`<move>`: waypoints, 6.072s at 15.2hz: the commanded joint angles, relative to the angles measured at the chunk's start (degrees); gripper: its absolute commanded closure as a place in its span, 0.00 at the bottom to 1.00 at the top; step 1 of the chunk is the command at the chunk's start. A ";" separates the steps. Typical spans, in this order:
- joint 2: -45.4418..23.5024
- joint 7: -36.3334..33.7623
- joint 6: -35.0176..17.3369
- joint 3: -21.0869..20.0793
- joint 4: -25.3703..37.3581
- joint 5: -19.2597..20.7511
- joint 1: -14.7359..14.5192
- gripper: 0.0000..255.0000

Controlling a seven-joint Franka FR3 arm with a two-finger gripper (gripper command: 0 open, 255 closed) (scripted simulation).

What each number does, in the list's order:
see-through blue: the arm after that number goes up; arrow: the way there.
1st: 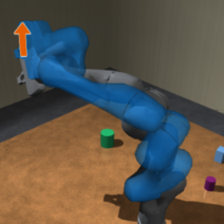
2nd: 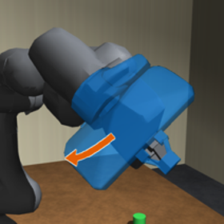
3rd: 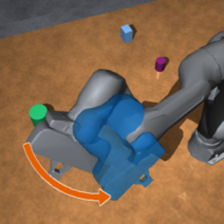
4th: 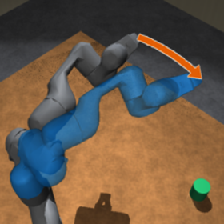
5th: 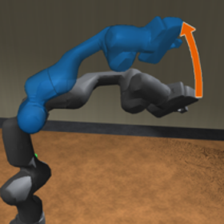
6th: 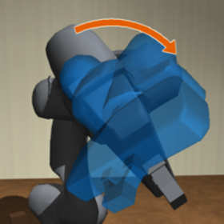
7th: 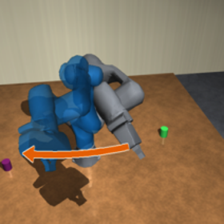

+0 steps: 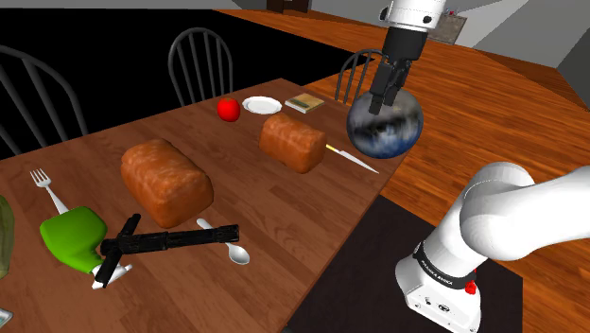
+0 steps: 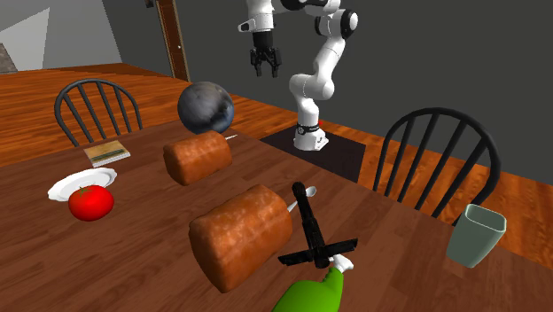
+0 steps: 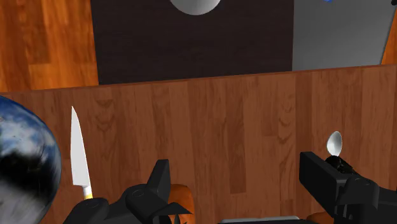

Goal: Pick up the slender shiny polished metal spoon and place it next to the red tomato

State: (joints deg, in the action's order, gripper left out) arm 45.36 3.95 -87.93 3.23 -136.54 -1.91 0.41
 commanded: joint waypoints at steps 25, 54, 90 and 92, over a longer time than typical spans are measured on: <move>-29.16 -17.92 -40.08 -20.97 -8.81 -13.40 -9.94 0.00; -58.66 -31.90 -60.47 -25.93 0.80 -3.63 -14.60 1.00; -41.33 -29.46 -37.79 -26.82 6.99 -9.95 -12.99 1.00; -40.52 -29.47 -36.21 -26.71 7.80 -10.11 -12.94 1.00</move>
State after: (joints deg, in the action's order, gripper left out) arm 4.47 -25.47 -125.00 -23.53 -129.25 -11.97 -12.55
